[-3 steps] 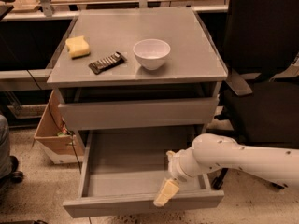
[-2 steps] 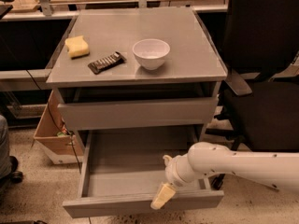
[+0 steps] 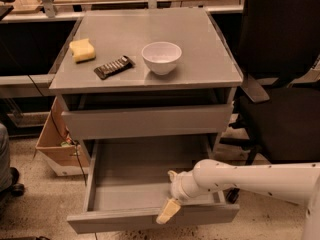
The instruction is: Close middle drawer
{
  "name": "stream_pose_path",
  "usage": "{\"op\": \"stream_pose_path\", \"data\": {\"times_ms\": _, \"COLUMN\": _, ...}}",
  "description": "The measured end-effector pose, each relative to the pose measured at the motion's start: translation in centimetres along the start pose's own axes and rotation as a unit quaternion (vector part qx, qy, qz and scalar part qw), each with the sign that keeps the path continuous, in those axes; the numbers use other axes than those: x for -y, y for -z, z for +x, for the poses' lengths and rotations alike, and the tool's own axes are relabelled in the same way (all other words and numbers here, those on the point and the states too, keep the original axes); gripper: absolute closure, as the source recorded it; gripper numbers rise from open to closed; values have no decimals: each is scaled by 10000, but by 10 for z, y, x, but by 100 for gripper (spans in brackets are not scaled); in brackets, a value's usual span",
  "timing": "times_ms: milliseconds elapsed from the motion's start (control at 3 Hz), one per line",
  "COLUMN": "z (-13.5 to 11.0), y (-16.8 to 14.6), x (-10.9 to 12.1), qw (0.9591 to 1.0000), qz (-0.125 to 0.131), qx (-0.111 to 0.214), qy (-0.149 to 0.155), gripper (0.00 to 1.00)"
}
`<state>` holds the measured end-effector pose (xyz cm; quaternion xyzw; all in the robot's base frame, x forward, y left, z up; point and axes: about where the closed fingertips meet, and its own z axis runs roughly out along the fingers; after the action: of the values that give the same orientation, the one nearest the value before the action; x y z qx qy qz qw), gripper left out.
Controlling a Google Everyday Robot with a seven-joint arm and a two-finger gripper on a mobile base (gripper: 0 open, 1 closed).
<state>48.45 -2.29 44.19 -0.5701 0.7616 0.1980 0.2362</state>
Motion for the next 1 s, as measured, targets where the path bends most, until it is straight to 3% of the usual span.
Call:
{"op": "stream_pose_path", "data": {"times_ms": 333, "z": 6, "y": -22, "x": 7, "qw": 9999, "qz": -36, "qx": 103, "qy": 27, "gripper": 15}}
{"op": "stream_pose_path", "data": {"times_ms": 1000, "z": -3, "y": -20, "x": 15, "qw": 9997, "qz": 13, "qx": 222, "qy": 104, "gripper": 61}}
